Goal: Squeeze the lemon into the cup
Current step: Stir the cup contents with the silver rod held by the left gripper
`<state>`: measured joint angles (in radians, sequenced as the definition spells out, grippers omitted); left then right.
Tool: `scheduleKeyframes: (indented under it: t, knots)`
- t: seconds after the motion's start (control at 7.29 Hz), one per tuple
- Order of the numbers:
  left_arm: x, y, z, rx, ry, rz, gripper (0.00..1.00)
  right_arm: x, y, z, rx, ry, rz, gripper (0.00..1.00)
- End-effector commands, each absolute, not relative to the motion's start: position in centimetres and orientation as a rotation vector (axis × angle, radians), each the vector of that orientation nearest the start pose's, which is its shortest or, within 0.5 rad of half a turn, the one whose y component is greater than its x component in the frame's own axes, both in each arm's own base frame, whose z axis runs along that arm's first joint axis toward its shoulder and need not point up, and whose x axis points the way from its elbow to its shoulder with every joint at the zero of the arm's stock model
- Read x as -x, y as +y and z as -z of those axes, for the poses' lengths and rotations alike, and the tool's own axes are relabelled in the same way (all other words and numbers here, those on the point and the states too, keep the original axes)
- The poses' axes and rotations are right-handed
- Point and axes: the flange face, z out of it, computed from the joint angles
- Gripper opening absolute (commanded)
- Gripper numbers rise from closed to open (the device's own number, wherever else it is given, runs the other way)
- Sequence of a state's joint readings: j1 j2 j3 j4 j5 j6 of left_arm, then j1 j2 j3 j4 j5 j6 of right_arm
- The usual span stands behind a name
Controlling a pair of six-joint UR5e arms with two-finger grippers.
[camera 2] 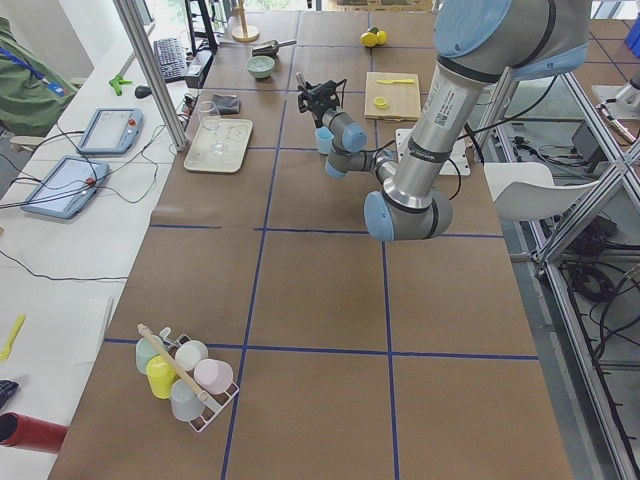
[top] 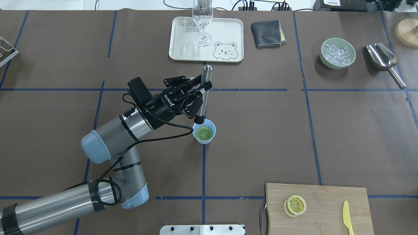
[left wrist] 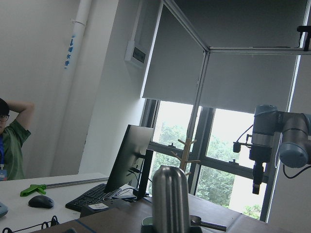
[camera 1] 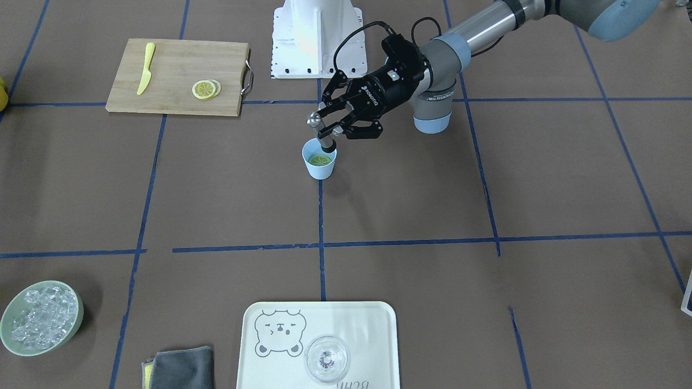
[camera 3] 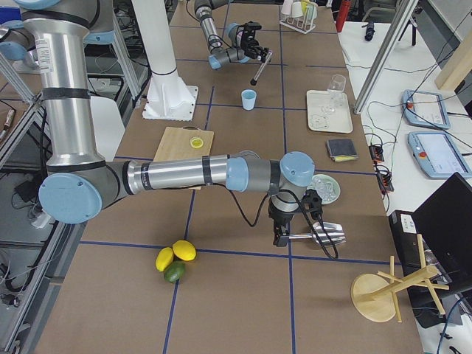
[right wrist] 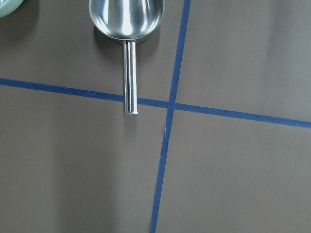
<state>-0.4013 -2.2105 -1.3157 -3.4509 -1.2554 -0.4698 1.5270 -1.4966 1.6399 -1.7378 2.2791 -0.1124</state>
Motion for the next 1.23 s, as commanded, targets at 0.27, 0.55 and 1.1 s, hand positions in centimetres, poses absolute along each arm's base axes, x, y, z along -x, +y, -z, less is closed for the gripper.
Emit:
scheduleKeyframes:
  t: [0.27,0.55,1.1]
  knots:
    - [-54.5,-38.0,-22.9,-1.599,1.475,-0.023,0.00,-4.6,-52.0,-60.9,0.001,-0.708,0.139,1.00]
    - [-56.3,-37.5,-24.6,-1.575,1.430,-0.030,0.00,-4.6,-51.9,-61.0,0.002,-0.708,0.139,1.00]
    - [-57.3,-35.4,-24.3,-1.569,1.432,-0.010,0.00,-4.6,-52.0,-60.9,0.001,-0.708,0.139,1.00]
